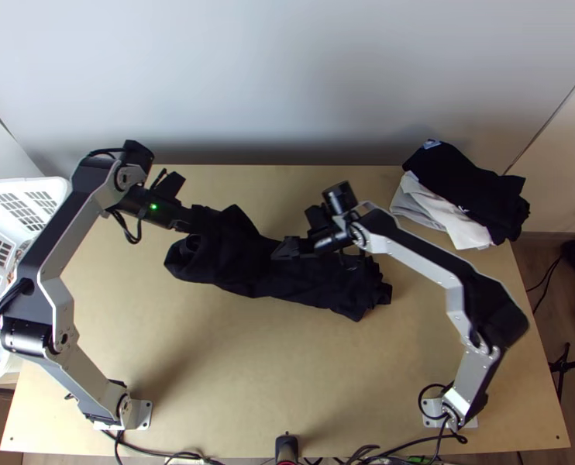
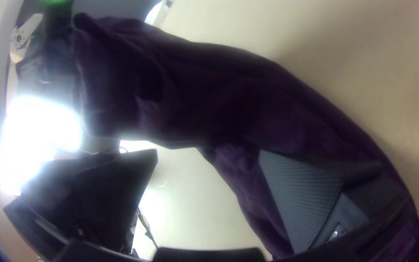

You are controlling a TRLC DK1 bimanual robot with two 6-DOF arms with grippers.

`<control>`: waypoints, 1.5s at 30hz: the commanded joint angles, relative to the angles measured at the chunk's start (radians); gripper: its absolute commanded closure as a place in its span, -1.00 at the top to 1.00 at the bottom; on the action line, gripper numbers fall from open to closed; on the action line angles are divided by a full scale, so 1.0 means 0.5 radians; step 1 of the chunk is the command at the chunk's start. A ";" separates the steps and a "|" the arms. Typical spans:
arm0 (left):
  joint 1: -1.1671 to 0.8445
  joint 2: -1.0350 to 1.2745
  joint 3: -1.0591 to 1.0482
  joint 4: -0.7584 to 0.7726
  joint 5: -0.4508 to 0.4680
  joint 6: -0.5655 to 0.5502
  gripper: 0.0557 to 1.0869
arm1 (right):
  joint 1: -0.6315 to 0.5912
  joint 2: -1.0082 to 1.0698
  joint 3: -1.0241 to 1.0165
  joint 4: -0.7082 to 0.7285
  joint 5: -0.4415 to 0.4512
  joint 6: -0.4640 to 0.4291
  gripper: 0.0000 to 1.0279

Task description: Fold the t-shirt

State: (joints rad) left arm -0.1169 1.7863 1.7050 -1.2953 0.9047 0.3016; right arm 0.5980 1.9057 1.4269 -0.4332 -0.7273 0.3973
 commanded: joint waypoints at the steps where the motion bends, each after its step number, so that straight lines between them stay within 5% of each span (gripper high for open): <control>1: -0.085 0.109 0.041 0.084 0.001 -0.069 -0.93 | -0.104 -0.256 -0.105 0.099 0.095 -0.092 0.90; 7: -0.318 0.180 0.186 0.299 -0.005 -0.226 -0.93 | -0.217 -0.384 -0.280 0.204 0.200 -0.104 0.90; 25: -0.886 0.812 1.057 0.305 -0.021 -0.391 -0.93 | -0.653 -0.664 -0.688 0.256 0.280 -0.104 0.90; 45: -1.211 1.223 1.118 1.127 -0.064 -0.744 -0.93 | -0.960 -0.851 -0.900 0.277 0.362 -0.141 0.90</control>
State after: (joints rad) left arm -0.6621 2.3398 2.2547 -0.8558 0.8742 -0.0113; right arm 0.1425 1.4937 1.0069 -0.2958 -0.5583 0.3386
